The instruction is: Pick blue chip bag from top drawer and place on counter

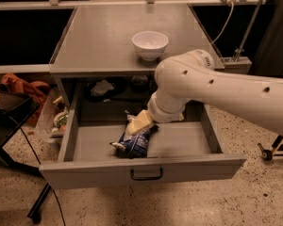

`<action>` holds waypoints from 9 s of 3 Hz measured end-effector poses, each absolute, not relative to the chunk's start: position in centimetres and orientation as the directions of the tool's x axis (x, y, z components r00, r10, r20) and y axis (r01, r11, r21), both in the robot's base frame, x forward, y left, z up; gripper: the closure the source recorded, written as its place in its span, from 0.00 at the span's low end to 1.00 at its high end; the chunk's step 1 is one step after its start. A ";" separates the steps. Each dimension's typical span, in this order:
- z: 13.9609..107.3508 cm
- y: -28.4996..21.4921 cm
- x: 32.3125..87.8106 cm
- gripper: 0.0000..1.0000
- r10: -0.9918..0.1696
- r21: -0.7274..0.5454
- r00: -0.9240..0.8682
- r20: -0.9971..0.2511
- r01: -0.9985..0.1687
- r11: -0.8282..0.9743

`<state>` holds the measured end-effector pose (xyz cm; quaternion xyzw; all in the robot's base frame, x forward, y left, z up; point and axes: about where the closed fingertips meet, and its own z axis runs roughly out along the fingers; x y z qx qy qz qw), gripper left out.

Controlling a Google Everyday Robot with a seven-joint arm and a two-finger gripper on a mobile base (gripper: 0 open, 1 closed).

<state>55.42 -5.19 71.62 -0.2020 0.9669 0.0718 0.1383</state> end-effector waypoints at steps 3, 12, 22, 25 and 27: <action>64.8 0.8 57.7 0.00 -0.329 0.103 -0.912 -0.246 -0.362 0.926; 77.5 0.5 56.7 1.00 -0.321 0.459 -0.796 -0.513 -0.571 0.681; 87.6 12.5 79.2 0.35 -0.549 -0.061 -0.635 -0.543 -0.623 0.780; 87.6 12.4 79.2 0.00 -0.548 -0.061 -0.637 -0.542 -0.620 0.782; 89.3 8.9 79.9 0.00 -0.484 -0.002 -0.625 -0.612 -0.611 0.792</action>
Offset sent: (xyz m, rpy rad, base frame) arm 0.0284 0.0785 -0.0745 -0.0305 0.0455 -0.0470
